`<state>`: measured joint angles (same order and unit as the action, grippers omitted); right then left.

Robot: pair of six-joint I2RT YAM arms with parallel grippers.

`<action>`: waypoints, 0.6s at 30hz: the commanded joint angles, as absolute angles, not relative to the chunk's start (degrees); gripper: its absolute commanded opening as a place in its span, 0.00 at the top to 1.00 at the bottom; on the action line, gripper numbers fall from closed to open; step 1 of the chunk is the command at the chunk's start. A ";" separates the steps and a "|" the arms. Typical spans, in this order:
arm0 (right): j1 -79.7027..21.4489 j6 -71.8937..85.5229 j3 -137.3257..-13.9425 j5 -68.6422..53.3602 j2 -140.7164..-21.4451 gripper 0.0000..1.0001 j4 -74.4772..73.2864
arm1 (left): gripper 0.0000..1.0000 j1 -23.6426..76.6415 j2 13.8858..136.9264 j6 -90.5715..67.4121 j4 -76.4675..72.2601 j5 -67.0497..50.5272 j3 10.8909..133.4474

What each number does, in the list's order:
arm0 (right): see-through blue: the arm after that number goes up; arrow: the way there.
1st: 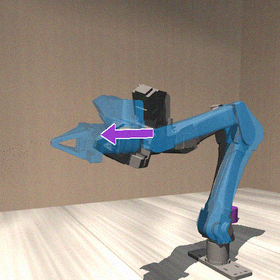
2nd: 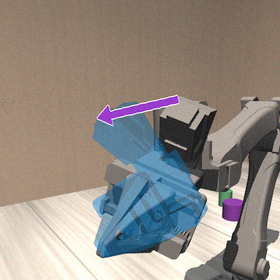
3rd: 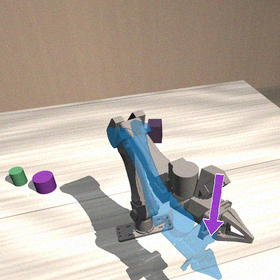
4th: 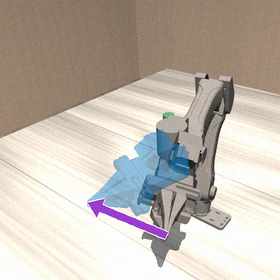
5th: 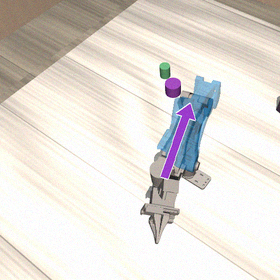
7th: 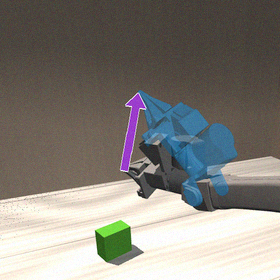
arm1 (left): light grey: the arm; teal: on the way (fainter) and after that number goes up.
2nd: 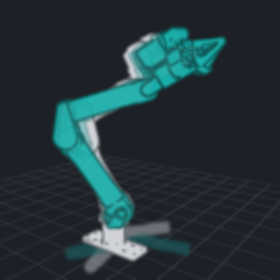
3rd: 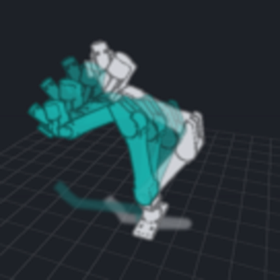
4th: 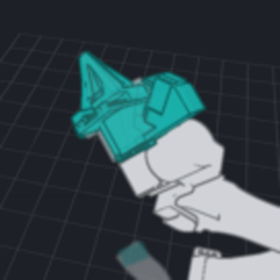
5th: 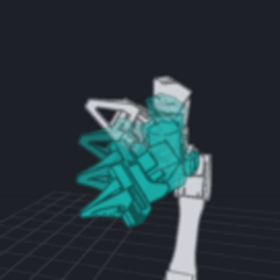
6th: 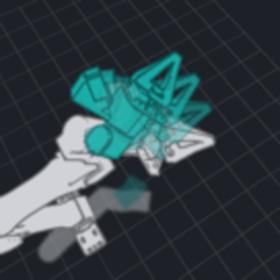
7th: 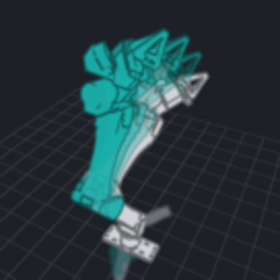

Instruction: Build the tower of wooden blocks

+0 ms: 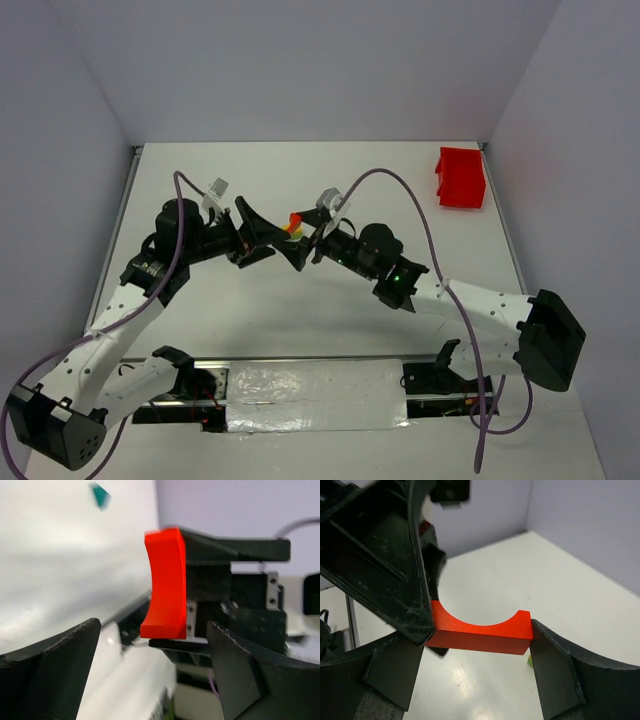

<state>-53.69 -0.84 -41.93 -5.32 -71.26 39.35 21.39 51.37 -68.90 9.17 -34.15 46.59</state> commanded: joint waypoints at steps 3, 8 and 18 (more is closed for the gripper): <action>-53.18 9.39 -54.72 4.64 -69.25 0.84 8.48 | 0.01 18.20 52.83 -53.97 28.46 -11.90 55.46; -49.84 19.93 -62.64 7.64 -73.91 0.82 -8.42 | 0.00 15.82 47.47 -51.96 31.21 3.57 54.05; -42.73 23.12 -76.55 -11.85 -79.28 1.00 -30.30 | 0.01 16.00 35.69 -35.06 -11.46 -18.42 32.74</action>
<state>-45.89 21.30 -72.27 -4.16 -81.30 -22.41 15.90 37.93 -39.77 9.34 -8.25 39.16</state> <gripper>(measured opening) 0.842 0.992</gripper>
